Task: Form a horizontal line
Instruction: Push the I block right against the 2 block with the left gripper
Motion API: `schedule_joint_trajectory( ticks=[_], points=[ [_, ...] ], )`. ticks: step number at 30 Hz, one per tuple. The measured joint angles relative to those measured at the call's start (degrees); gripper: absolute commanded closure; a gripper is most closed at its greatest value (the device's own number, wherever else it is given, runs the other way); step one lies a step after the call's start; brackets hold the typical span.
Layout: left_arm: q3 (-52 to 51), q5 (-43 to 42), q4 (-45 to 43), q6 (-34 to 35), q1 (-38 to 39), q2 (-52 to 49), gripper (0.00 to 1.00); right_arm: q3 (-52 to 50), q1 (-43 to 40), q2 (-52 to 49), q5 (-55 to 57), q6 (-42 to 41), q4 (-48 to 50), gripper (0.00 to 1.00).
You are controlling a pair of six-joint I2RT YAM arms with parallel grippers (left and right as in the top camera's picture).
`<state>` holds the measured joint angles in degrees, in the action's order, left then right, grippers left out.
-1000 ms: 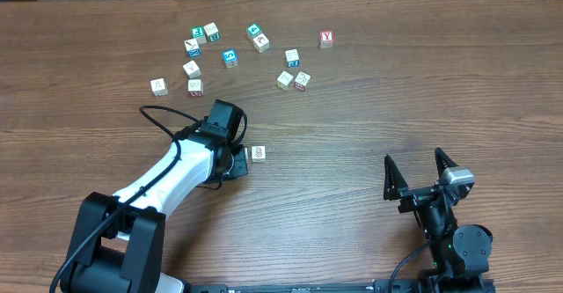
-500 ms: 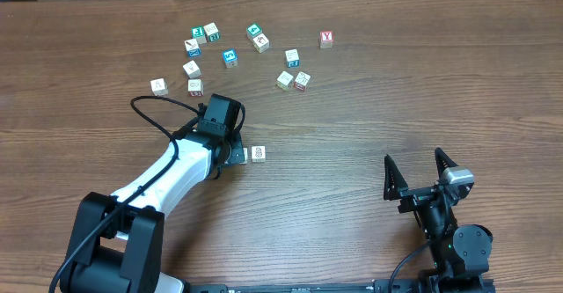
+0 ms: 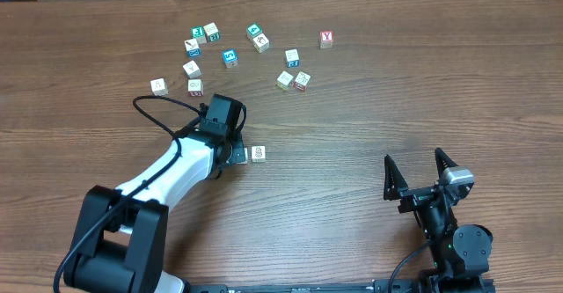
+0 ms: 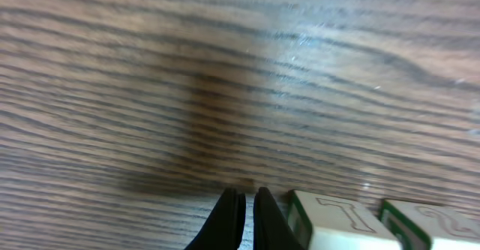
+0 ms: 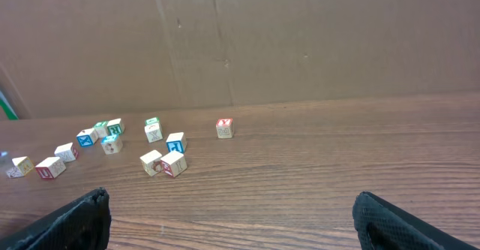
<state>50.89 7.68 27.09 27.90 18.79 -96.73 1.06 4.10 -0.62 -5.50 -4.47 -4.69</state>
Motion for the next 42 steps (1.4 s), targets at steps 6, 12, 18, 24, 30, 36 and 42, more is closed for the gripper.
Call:
schedule_joint_trajectory(
  ticks=[6, 12, 18, 24, 30, 36, 42],
  points=[
    [0.02, -0.46, -1.14, 0.0, 0.0, -0.81, 0.96, 0.0, 0.0, 0.0, 0.0, -0.02, -0.04, 0.0],
    [0.0, -2.12, -1.86, 0.0, 0.0, -0.81, 0.96, 0.0, 0.0, 0.0, 0.0, 0.0, -0.04, 0.0],
    [0.02, -3.5, -1.86, 0.0, 0.0, -0.81, 0.96, 0.0, 0.0, 0.0, 0.02, 0.0, -0.02, 0.0],
    [0.02, -4.24, -1.88, 0.0, 0.0, -0.81, 0.96, 0.0, 0.0, 0.0, -0.02, -0.02, -0.02, 0.0],
    [0.02, -4.28, -2.51, 0.0, 0.0, -0.81, 0.96, 0.0, 0.0, 0.0, 0.0, 0.02, -0.02, 0.0],
    [0.0, -4.66, -2.91, 0.0, 0.0, -0.81, 0.96, 0.0, 0.0, 0.0, 0.0, -0.02, -0.02, 0.0],
    [0.02, -5.86, -2.91, 0.0, 0.0, -0.81, 0.96, 0.0, 0.0, 0.0, -0.02, 0.0, -0.02, 0.0]
  ],
)
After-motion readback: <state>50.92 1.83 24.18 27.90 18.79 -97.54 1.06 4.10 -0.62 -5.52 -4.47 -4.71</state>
